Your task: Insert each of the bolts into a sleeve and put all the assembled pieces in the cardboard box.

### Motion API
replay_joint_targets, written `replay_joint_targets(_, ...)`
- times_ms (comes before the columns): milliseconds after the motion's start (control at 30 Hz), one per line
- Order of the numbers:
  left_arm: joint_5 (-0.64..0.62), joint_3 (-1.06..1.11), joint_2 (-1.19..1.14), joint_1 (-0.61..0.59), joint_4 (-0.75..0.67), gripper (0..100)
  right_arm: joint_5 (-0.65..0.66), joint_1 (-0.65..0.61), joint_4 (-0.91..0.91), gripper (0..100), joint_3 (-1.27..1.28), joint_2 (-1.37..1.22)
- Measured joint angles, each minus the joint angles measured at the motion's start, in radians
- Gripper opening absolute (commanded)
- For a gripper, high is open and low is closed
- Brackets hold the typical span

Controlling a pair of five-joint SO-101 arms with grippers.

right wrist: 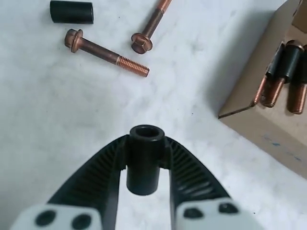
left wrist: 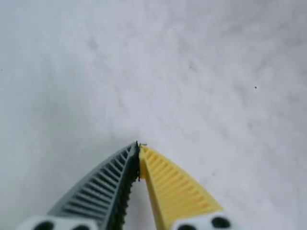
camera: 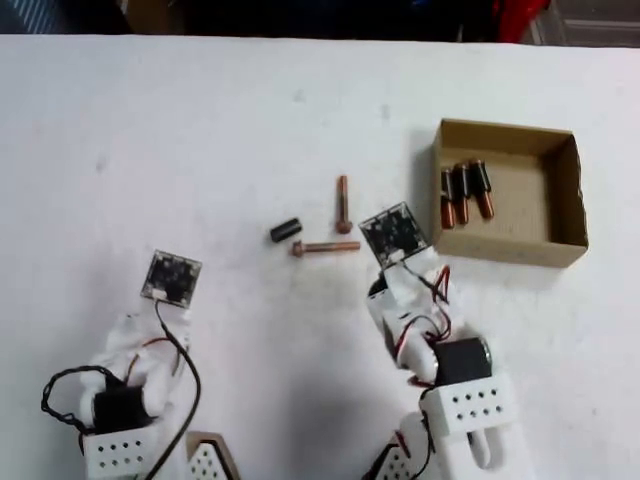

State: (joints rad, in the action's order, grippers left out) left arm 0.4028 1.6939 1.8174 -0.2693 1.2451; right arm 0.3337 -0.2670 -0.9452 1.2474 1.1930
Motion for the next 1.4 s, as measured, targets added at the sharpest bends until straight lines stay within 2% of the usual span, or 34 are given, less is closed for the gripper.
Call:
replay_joint_targets(233, 0.006, -0.008, 0.0, 0.0, -0.029, 2, 0.0, 0.049, 0.072, 1.7, 0.063, 0.002)
replay_joint_targets(433, 0.006, -0.114, 0.0, 0.0, -0.029, 2, 0.0, 0.095, 0.129, 1.7, 0.115, 0.002)
replay_joint_targets(667, 0.006, -0.245, 0.002, 0.084, 0.032, 2, 0.0, 0.11, 0.15, 1.7, 0.13, 0.002)
replay_joint_targets(867, 0.003, -0.293, -0.008, 0.103, 0.041, 2, 0.0, 0.117, 0.15, 1.7, 0.13, 0.002)
replay_joint_targets(1133, 0.003, -0.539, -0.356, 0.12, 0.041, 2, 0.0, 0.117, 0.15, 1.7, 0.13, 0.002)
replay_joint_targets(1400, 0.0, -0.703, -0.752, 0.278, -0.017, 2, 0.0, 0.117, 0.15, 1.7, 0.13, 0.002)
